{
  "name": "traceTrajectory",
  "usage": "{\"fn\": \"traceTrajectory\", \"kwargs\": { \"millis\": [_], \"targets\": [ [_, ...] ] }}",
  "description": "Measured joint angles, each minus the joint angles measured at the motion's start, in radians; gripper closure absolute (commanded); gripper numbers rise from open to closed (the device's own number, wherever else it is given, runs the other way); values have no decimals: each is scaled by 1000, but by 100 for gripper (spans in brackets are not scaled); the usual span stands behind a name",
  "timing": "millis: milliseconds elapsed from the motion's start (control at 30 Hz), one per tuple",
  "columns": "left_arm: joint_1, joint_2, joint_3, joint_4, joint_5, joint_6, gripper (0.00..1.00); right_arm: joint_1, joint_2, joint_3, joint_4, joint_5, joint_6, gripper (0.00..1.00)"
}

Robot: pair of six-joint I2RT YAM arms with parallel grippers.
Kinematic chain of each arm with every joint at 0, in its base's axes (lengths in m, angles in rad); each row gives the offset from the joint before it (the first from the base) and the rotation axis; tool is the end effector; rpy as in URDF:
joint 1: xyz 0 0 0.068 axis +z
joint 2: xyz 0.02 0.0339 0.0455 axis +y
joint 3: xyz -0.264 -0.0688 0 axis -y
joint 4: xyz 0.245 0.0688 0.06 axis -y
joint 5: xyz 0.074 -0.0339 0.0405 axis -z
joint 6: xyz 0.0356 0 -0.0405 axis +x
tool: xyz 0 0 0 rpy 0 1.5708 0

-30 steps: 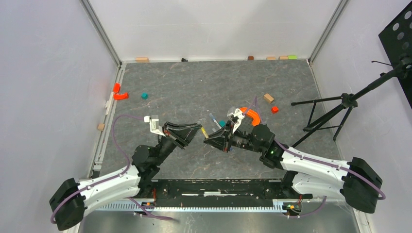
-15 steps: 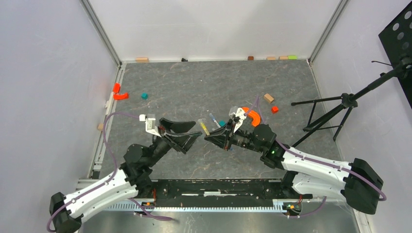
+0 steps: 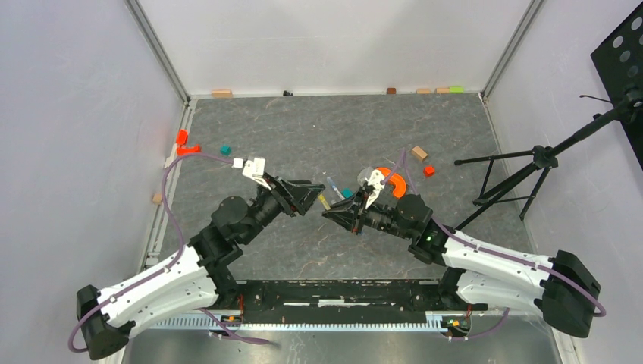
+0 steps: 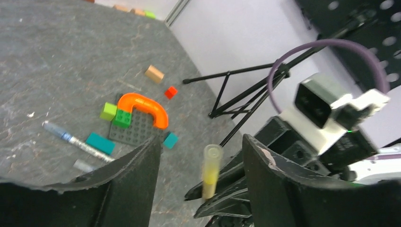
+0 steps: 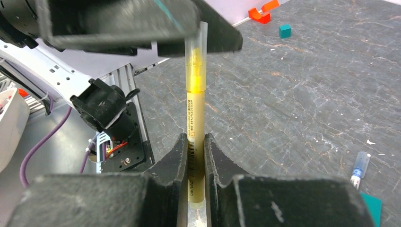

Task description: Insert the pens into the pen caps

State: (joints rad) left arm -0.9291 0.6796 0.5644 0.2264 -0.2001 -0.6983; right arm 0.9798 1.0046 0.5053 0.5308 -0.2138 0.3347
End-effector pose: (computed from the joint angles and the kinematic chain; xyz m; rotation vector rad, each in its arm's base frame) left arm 0.1093 -0.1345 0.3229 0.0057 1.5750 -1.1638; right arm 0.1224 0.1960 0.2751 -0.7001 1.5151 1.1869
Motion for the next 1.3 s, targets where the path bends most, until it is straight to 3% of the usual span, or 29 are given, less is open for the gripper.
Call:
{"fn": "traceTrajectory", "kwargs": {
  "millis": [133,267,600,1000,1300],
  "targets": [
    [0,39,2,-35,6,-14,44,0,-9,0,-16,10,-16,100],
    [0,42,2,-38,25,-24,63,0,-10,1,-30,14,-27,100],
    [0,70,2,6,82,-24,97,-2,-11,2,-43,16,-34,100],
    [16,51,-80,248,230,34,98,0,-76,2,-39,-2,-15,100],
    [20,56,-93,421,402,71,98,2,-120,4,32,-118,44,100]
  ]
}}
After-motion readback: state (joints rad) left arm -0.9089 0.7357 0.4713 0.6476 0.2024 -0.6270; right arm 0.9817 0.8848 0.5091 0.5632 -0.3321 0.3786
